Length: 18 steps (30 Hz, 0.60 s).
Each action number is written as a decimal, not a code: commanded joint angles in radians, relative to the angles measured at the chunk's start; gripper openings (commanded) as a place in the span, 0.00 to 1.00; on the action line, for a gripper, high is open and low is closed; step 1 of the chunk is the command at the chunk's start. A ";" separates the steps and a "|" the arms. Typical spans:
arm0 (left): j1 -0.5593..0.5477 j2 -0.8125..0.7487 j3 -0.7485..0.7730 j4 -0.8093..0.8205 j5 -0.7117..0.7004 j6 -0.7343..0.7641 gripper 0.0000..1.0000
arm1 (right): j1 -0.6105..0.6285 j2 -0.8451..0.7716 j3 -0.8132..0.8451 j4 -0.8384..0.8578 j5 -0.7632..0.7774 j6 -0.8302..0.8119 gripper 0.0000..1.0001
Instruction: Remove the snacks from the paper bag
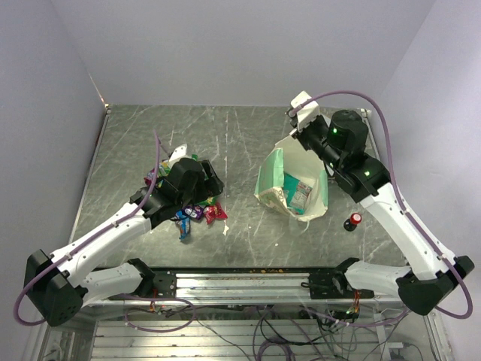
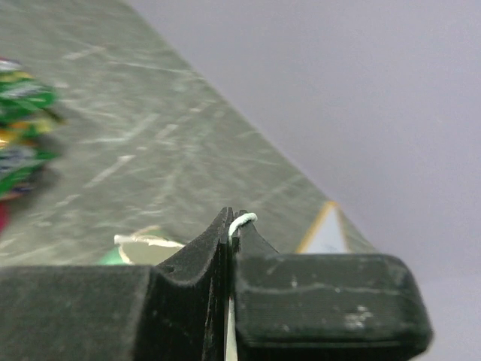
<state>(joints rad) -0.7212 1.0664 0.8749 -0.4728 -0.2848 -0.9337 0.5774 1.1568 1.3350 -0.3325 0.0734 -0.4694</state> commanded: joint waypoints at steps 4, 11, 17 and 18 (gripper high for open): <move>0.008 0.024 0.046 0.064 0.170 0.052 0.99 | -0.006 0.089 0.147 0.105 0.072 -0.311 0.00; 0.008 -0.003 0.093 0.028 0.172 0.149 1.00 | 0.017 0.070 0.135 -0.029 -0.164 -0.263 0.00; 0.010 -0.033 0.096 -0.004 0.148 0.160 1.00 | 0.125 0.019 -0.073 -0.053 -0.467 -0.061 0.00; 0.010 -0.044 0.088 -0.011 0.141 0.158 1.00 | 0.156 0.003 -0.123 -0.021 -0.476 -0.021 0.00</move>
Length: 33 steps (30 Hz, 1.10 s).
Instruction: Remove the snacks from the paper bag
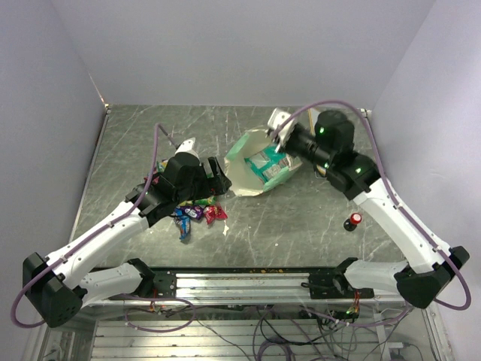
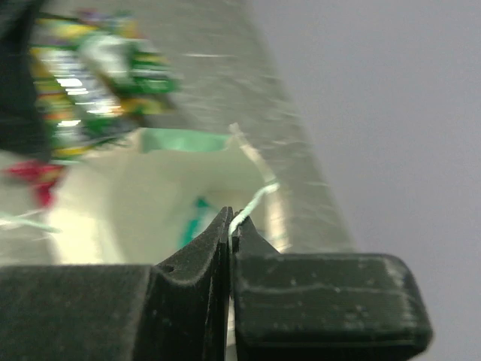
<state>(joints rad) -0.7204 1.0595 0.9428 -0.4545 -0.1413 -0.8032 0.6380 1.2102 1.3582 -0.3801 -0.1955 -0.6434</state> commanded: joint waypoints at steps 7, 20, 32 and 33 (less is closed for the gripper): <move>0.009 -0.151 -0.088 -0.020 -0.003 -0.063 1.00 | 0.180 -0.087 -0.303 0.193 -0.215 0.371 0.00; -0.041 -0.180 -0.219 0.401 0.241 0.003 0.99 | 0.185 -0.071 -0.230 0.191 -0.192 0.495 0.00; -0.343 -0.015 -0.391 0.908 -0.100 0.350 0.71 | 0.185 -0.075 -0.159 0.170 -0.038 0.494 0.00; -0.350 0.022 -0.389 0.935 -0.111 0.365 0.65 | 0.186 -0.076 -0.154 0.170 -0.033 0.492 0.00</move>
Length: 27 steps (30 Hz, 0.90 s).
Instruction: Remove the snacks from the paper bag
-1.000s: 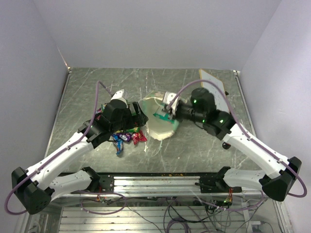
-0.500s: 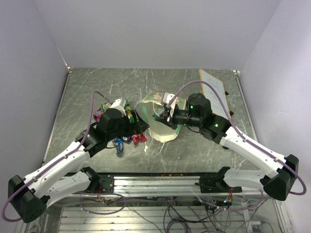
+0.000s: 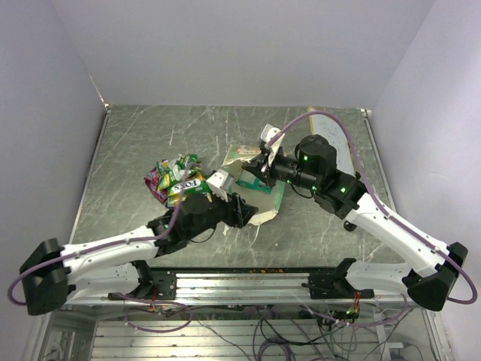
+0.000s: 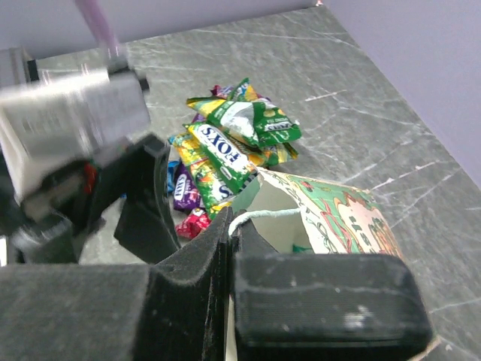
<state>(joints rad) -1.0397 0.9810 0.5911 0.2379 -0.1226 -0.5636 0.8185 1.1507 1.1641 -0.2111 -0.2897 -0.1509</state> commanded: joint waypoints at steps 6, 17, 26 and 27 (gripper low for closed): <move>-0.102 0.350 0.090 0.225 -0.321 0.234 0.44 | 0.004 -0.019 0.044 0.002 0.057 -0.005 0.00; -0.103 0.625 0.169 0.386 -0.423 0.340 0.38 | 0.004 -0.020 0.072 0.001 0.068 0.012 0.00; -0.070 0.819 0.271 0.407 -0.508 0.388 0.39 | 0.004 -0.026 0.108 -0.042 0.058 0.011 0.00; -0.059 0.831 0.286 0.399 -0.509 0.389 0.39 | 0.005 -0.026 0.111 -0.048 0.057 0.012 0.00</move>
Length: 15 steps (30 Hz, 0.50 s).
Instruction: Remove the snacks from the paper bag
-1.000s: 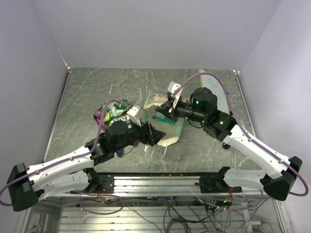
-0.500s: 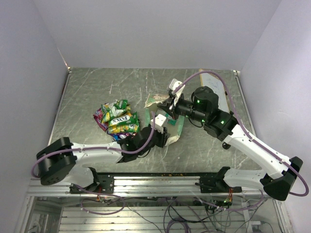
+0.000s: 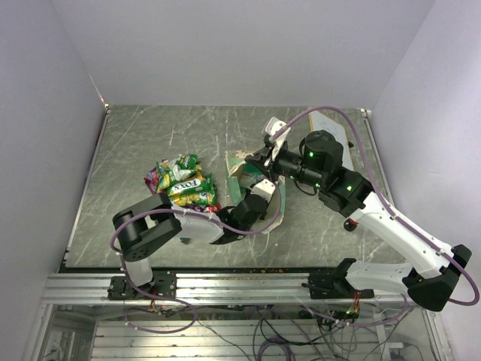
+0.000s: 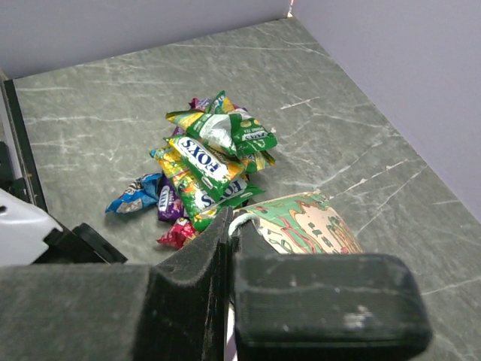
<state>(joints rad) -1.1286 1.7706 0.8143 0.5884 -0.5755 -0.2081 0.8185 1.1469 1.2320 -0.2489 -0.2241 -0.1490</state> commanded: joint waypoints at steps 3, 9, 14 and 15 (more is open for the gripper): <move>0.053 0.085 0.117 0.009 -0.077 0.036 0.42 | 0.004 -0.026 0.041 -0.010 -0.009 0.015 0.00; 0.080 0.160 0.217 -0.067 -0.089 0.018 0.66 | 0.005 -0.024 0.040 -0.013 -0.017 0.014 0.00; 0.098 0.204 0.281 -0.132 -0.147 -0.019 0.90 | 0.005 -0.026 0.042 -0.018 -0.023 0.016 0.00; 0.105 0.212 0.290 -0.146 -0.154 -0.025 0.99 | 0.005 -0.027 0.040 -0.019 -0.022 0.016 0.00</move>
<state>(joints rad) -1.0416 1.9518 1.0519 0.5053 -0.6716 -0.1986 0.8185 1.1469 1.2407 -0.2756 -0.2249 -0.1452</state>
